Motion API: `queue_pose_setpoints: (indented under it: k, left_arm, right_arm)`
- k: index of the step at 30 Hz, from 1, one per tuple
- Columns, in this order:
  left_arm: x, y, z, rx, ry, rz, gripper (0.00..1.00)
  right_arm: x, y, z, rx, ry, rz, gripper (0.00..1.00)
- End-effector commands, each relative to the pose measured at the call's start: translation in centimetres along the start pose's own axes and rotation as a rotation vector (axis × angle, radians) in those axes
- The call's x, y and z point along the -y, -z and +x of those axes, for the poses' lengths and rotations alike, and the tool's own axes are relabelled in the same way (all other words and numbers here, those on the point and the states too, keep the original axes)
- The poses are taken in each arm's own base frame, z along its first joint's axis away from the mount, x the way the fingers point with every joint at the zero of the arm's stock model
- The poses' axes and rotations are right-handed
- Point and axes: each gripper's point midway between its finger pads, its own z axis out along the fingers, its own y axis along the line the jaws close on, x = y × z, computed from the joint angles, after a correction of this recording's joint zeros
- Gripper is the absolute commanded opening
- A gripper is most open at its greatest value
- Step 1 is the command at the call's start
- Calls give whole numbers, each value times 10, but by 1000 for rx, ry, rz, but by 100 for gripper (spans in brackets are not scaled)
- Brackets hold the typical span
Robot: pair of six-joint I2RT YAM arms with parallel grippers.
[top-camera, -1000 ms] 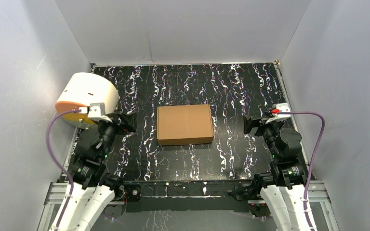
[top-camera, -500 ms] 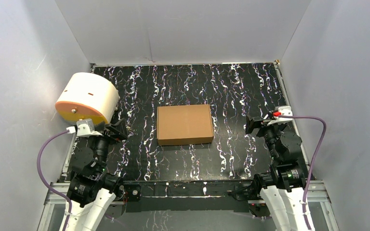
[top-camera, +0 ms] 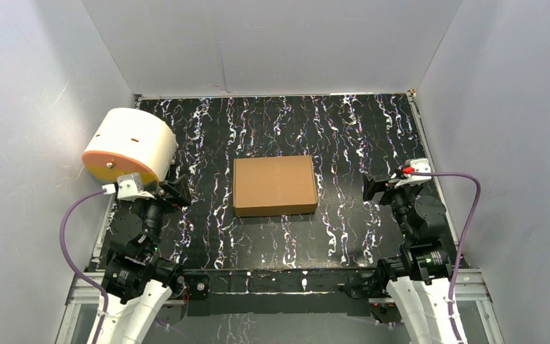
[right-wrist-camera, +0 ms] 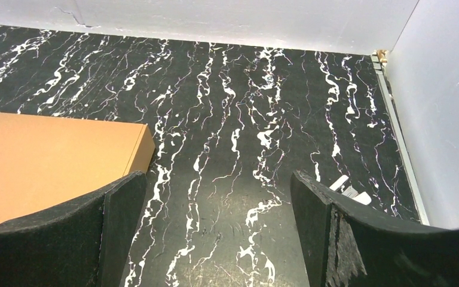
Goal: Fold the paper box
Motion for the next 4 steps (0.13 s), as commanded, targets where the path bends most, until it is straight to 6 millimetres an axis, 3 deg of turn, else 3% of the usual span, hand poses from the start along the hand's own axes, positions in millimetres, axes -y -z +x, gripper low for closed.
queue_pose_setpoints:
  k: [1,4]
  left_arm:
    - [-3,0,-13,37,4,-22,95]
    - [-2,0,-13,37,7,-19,95]
  right_arm:
    - [-1,0,-24,96,18,-8,99]
    - [-1,0,-24,96,18,-10,99]
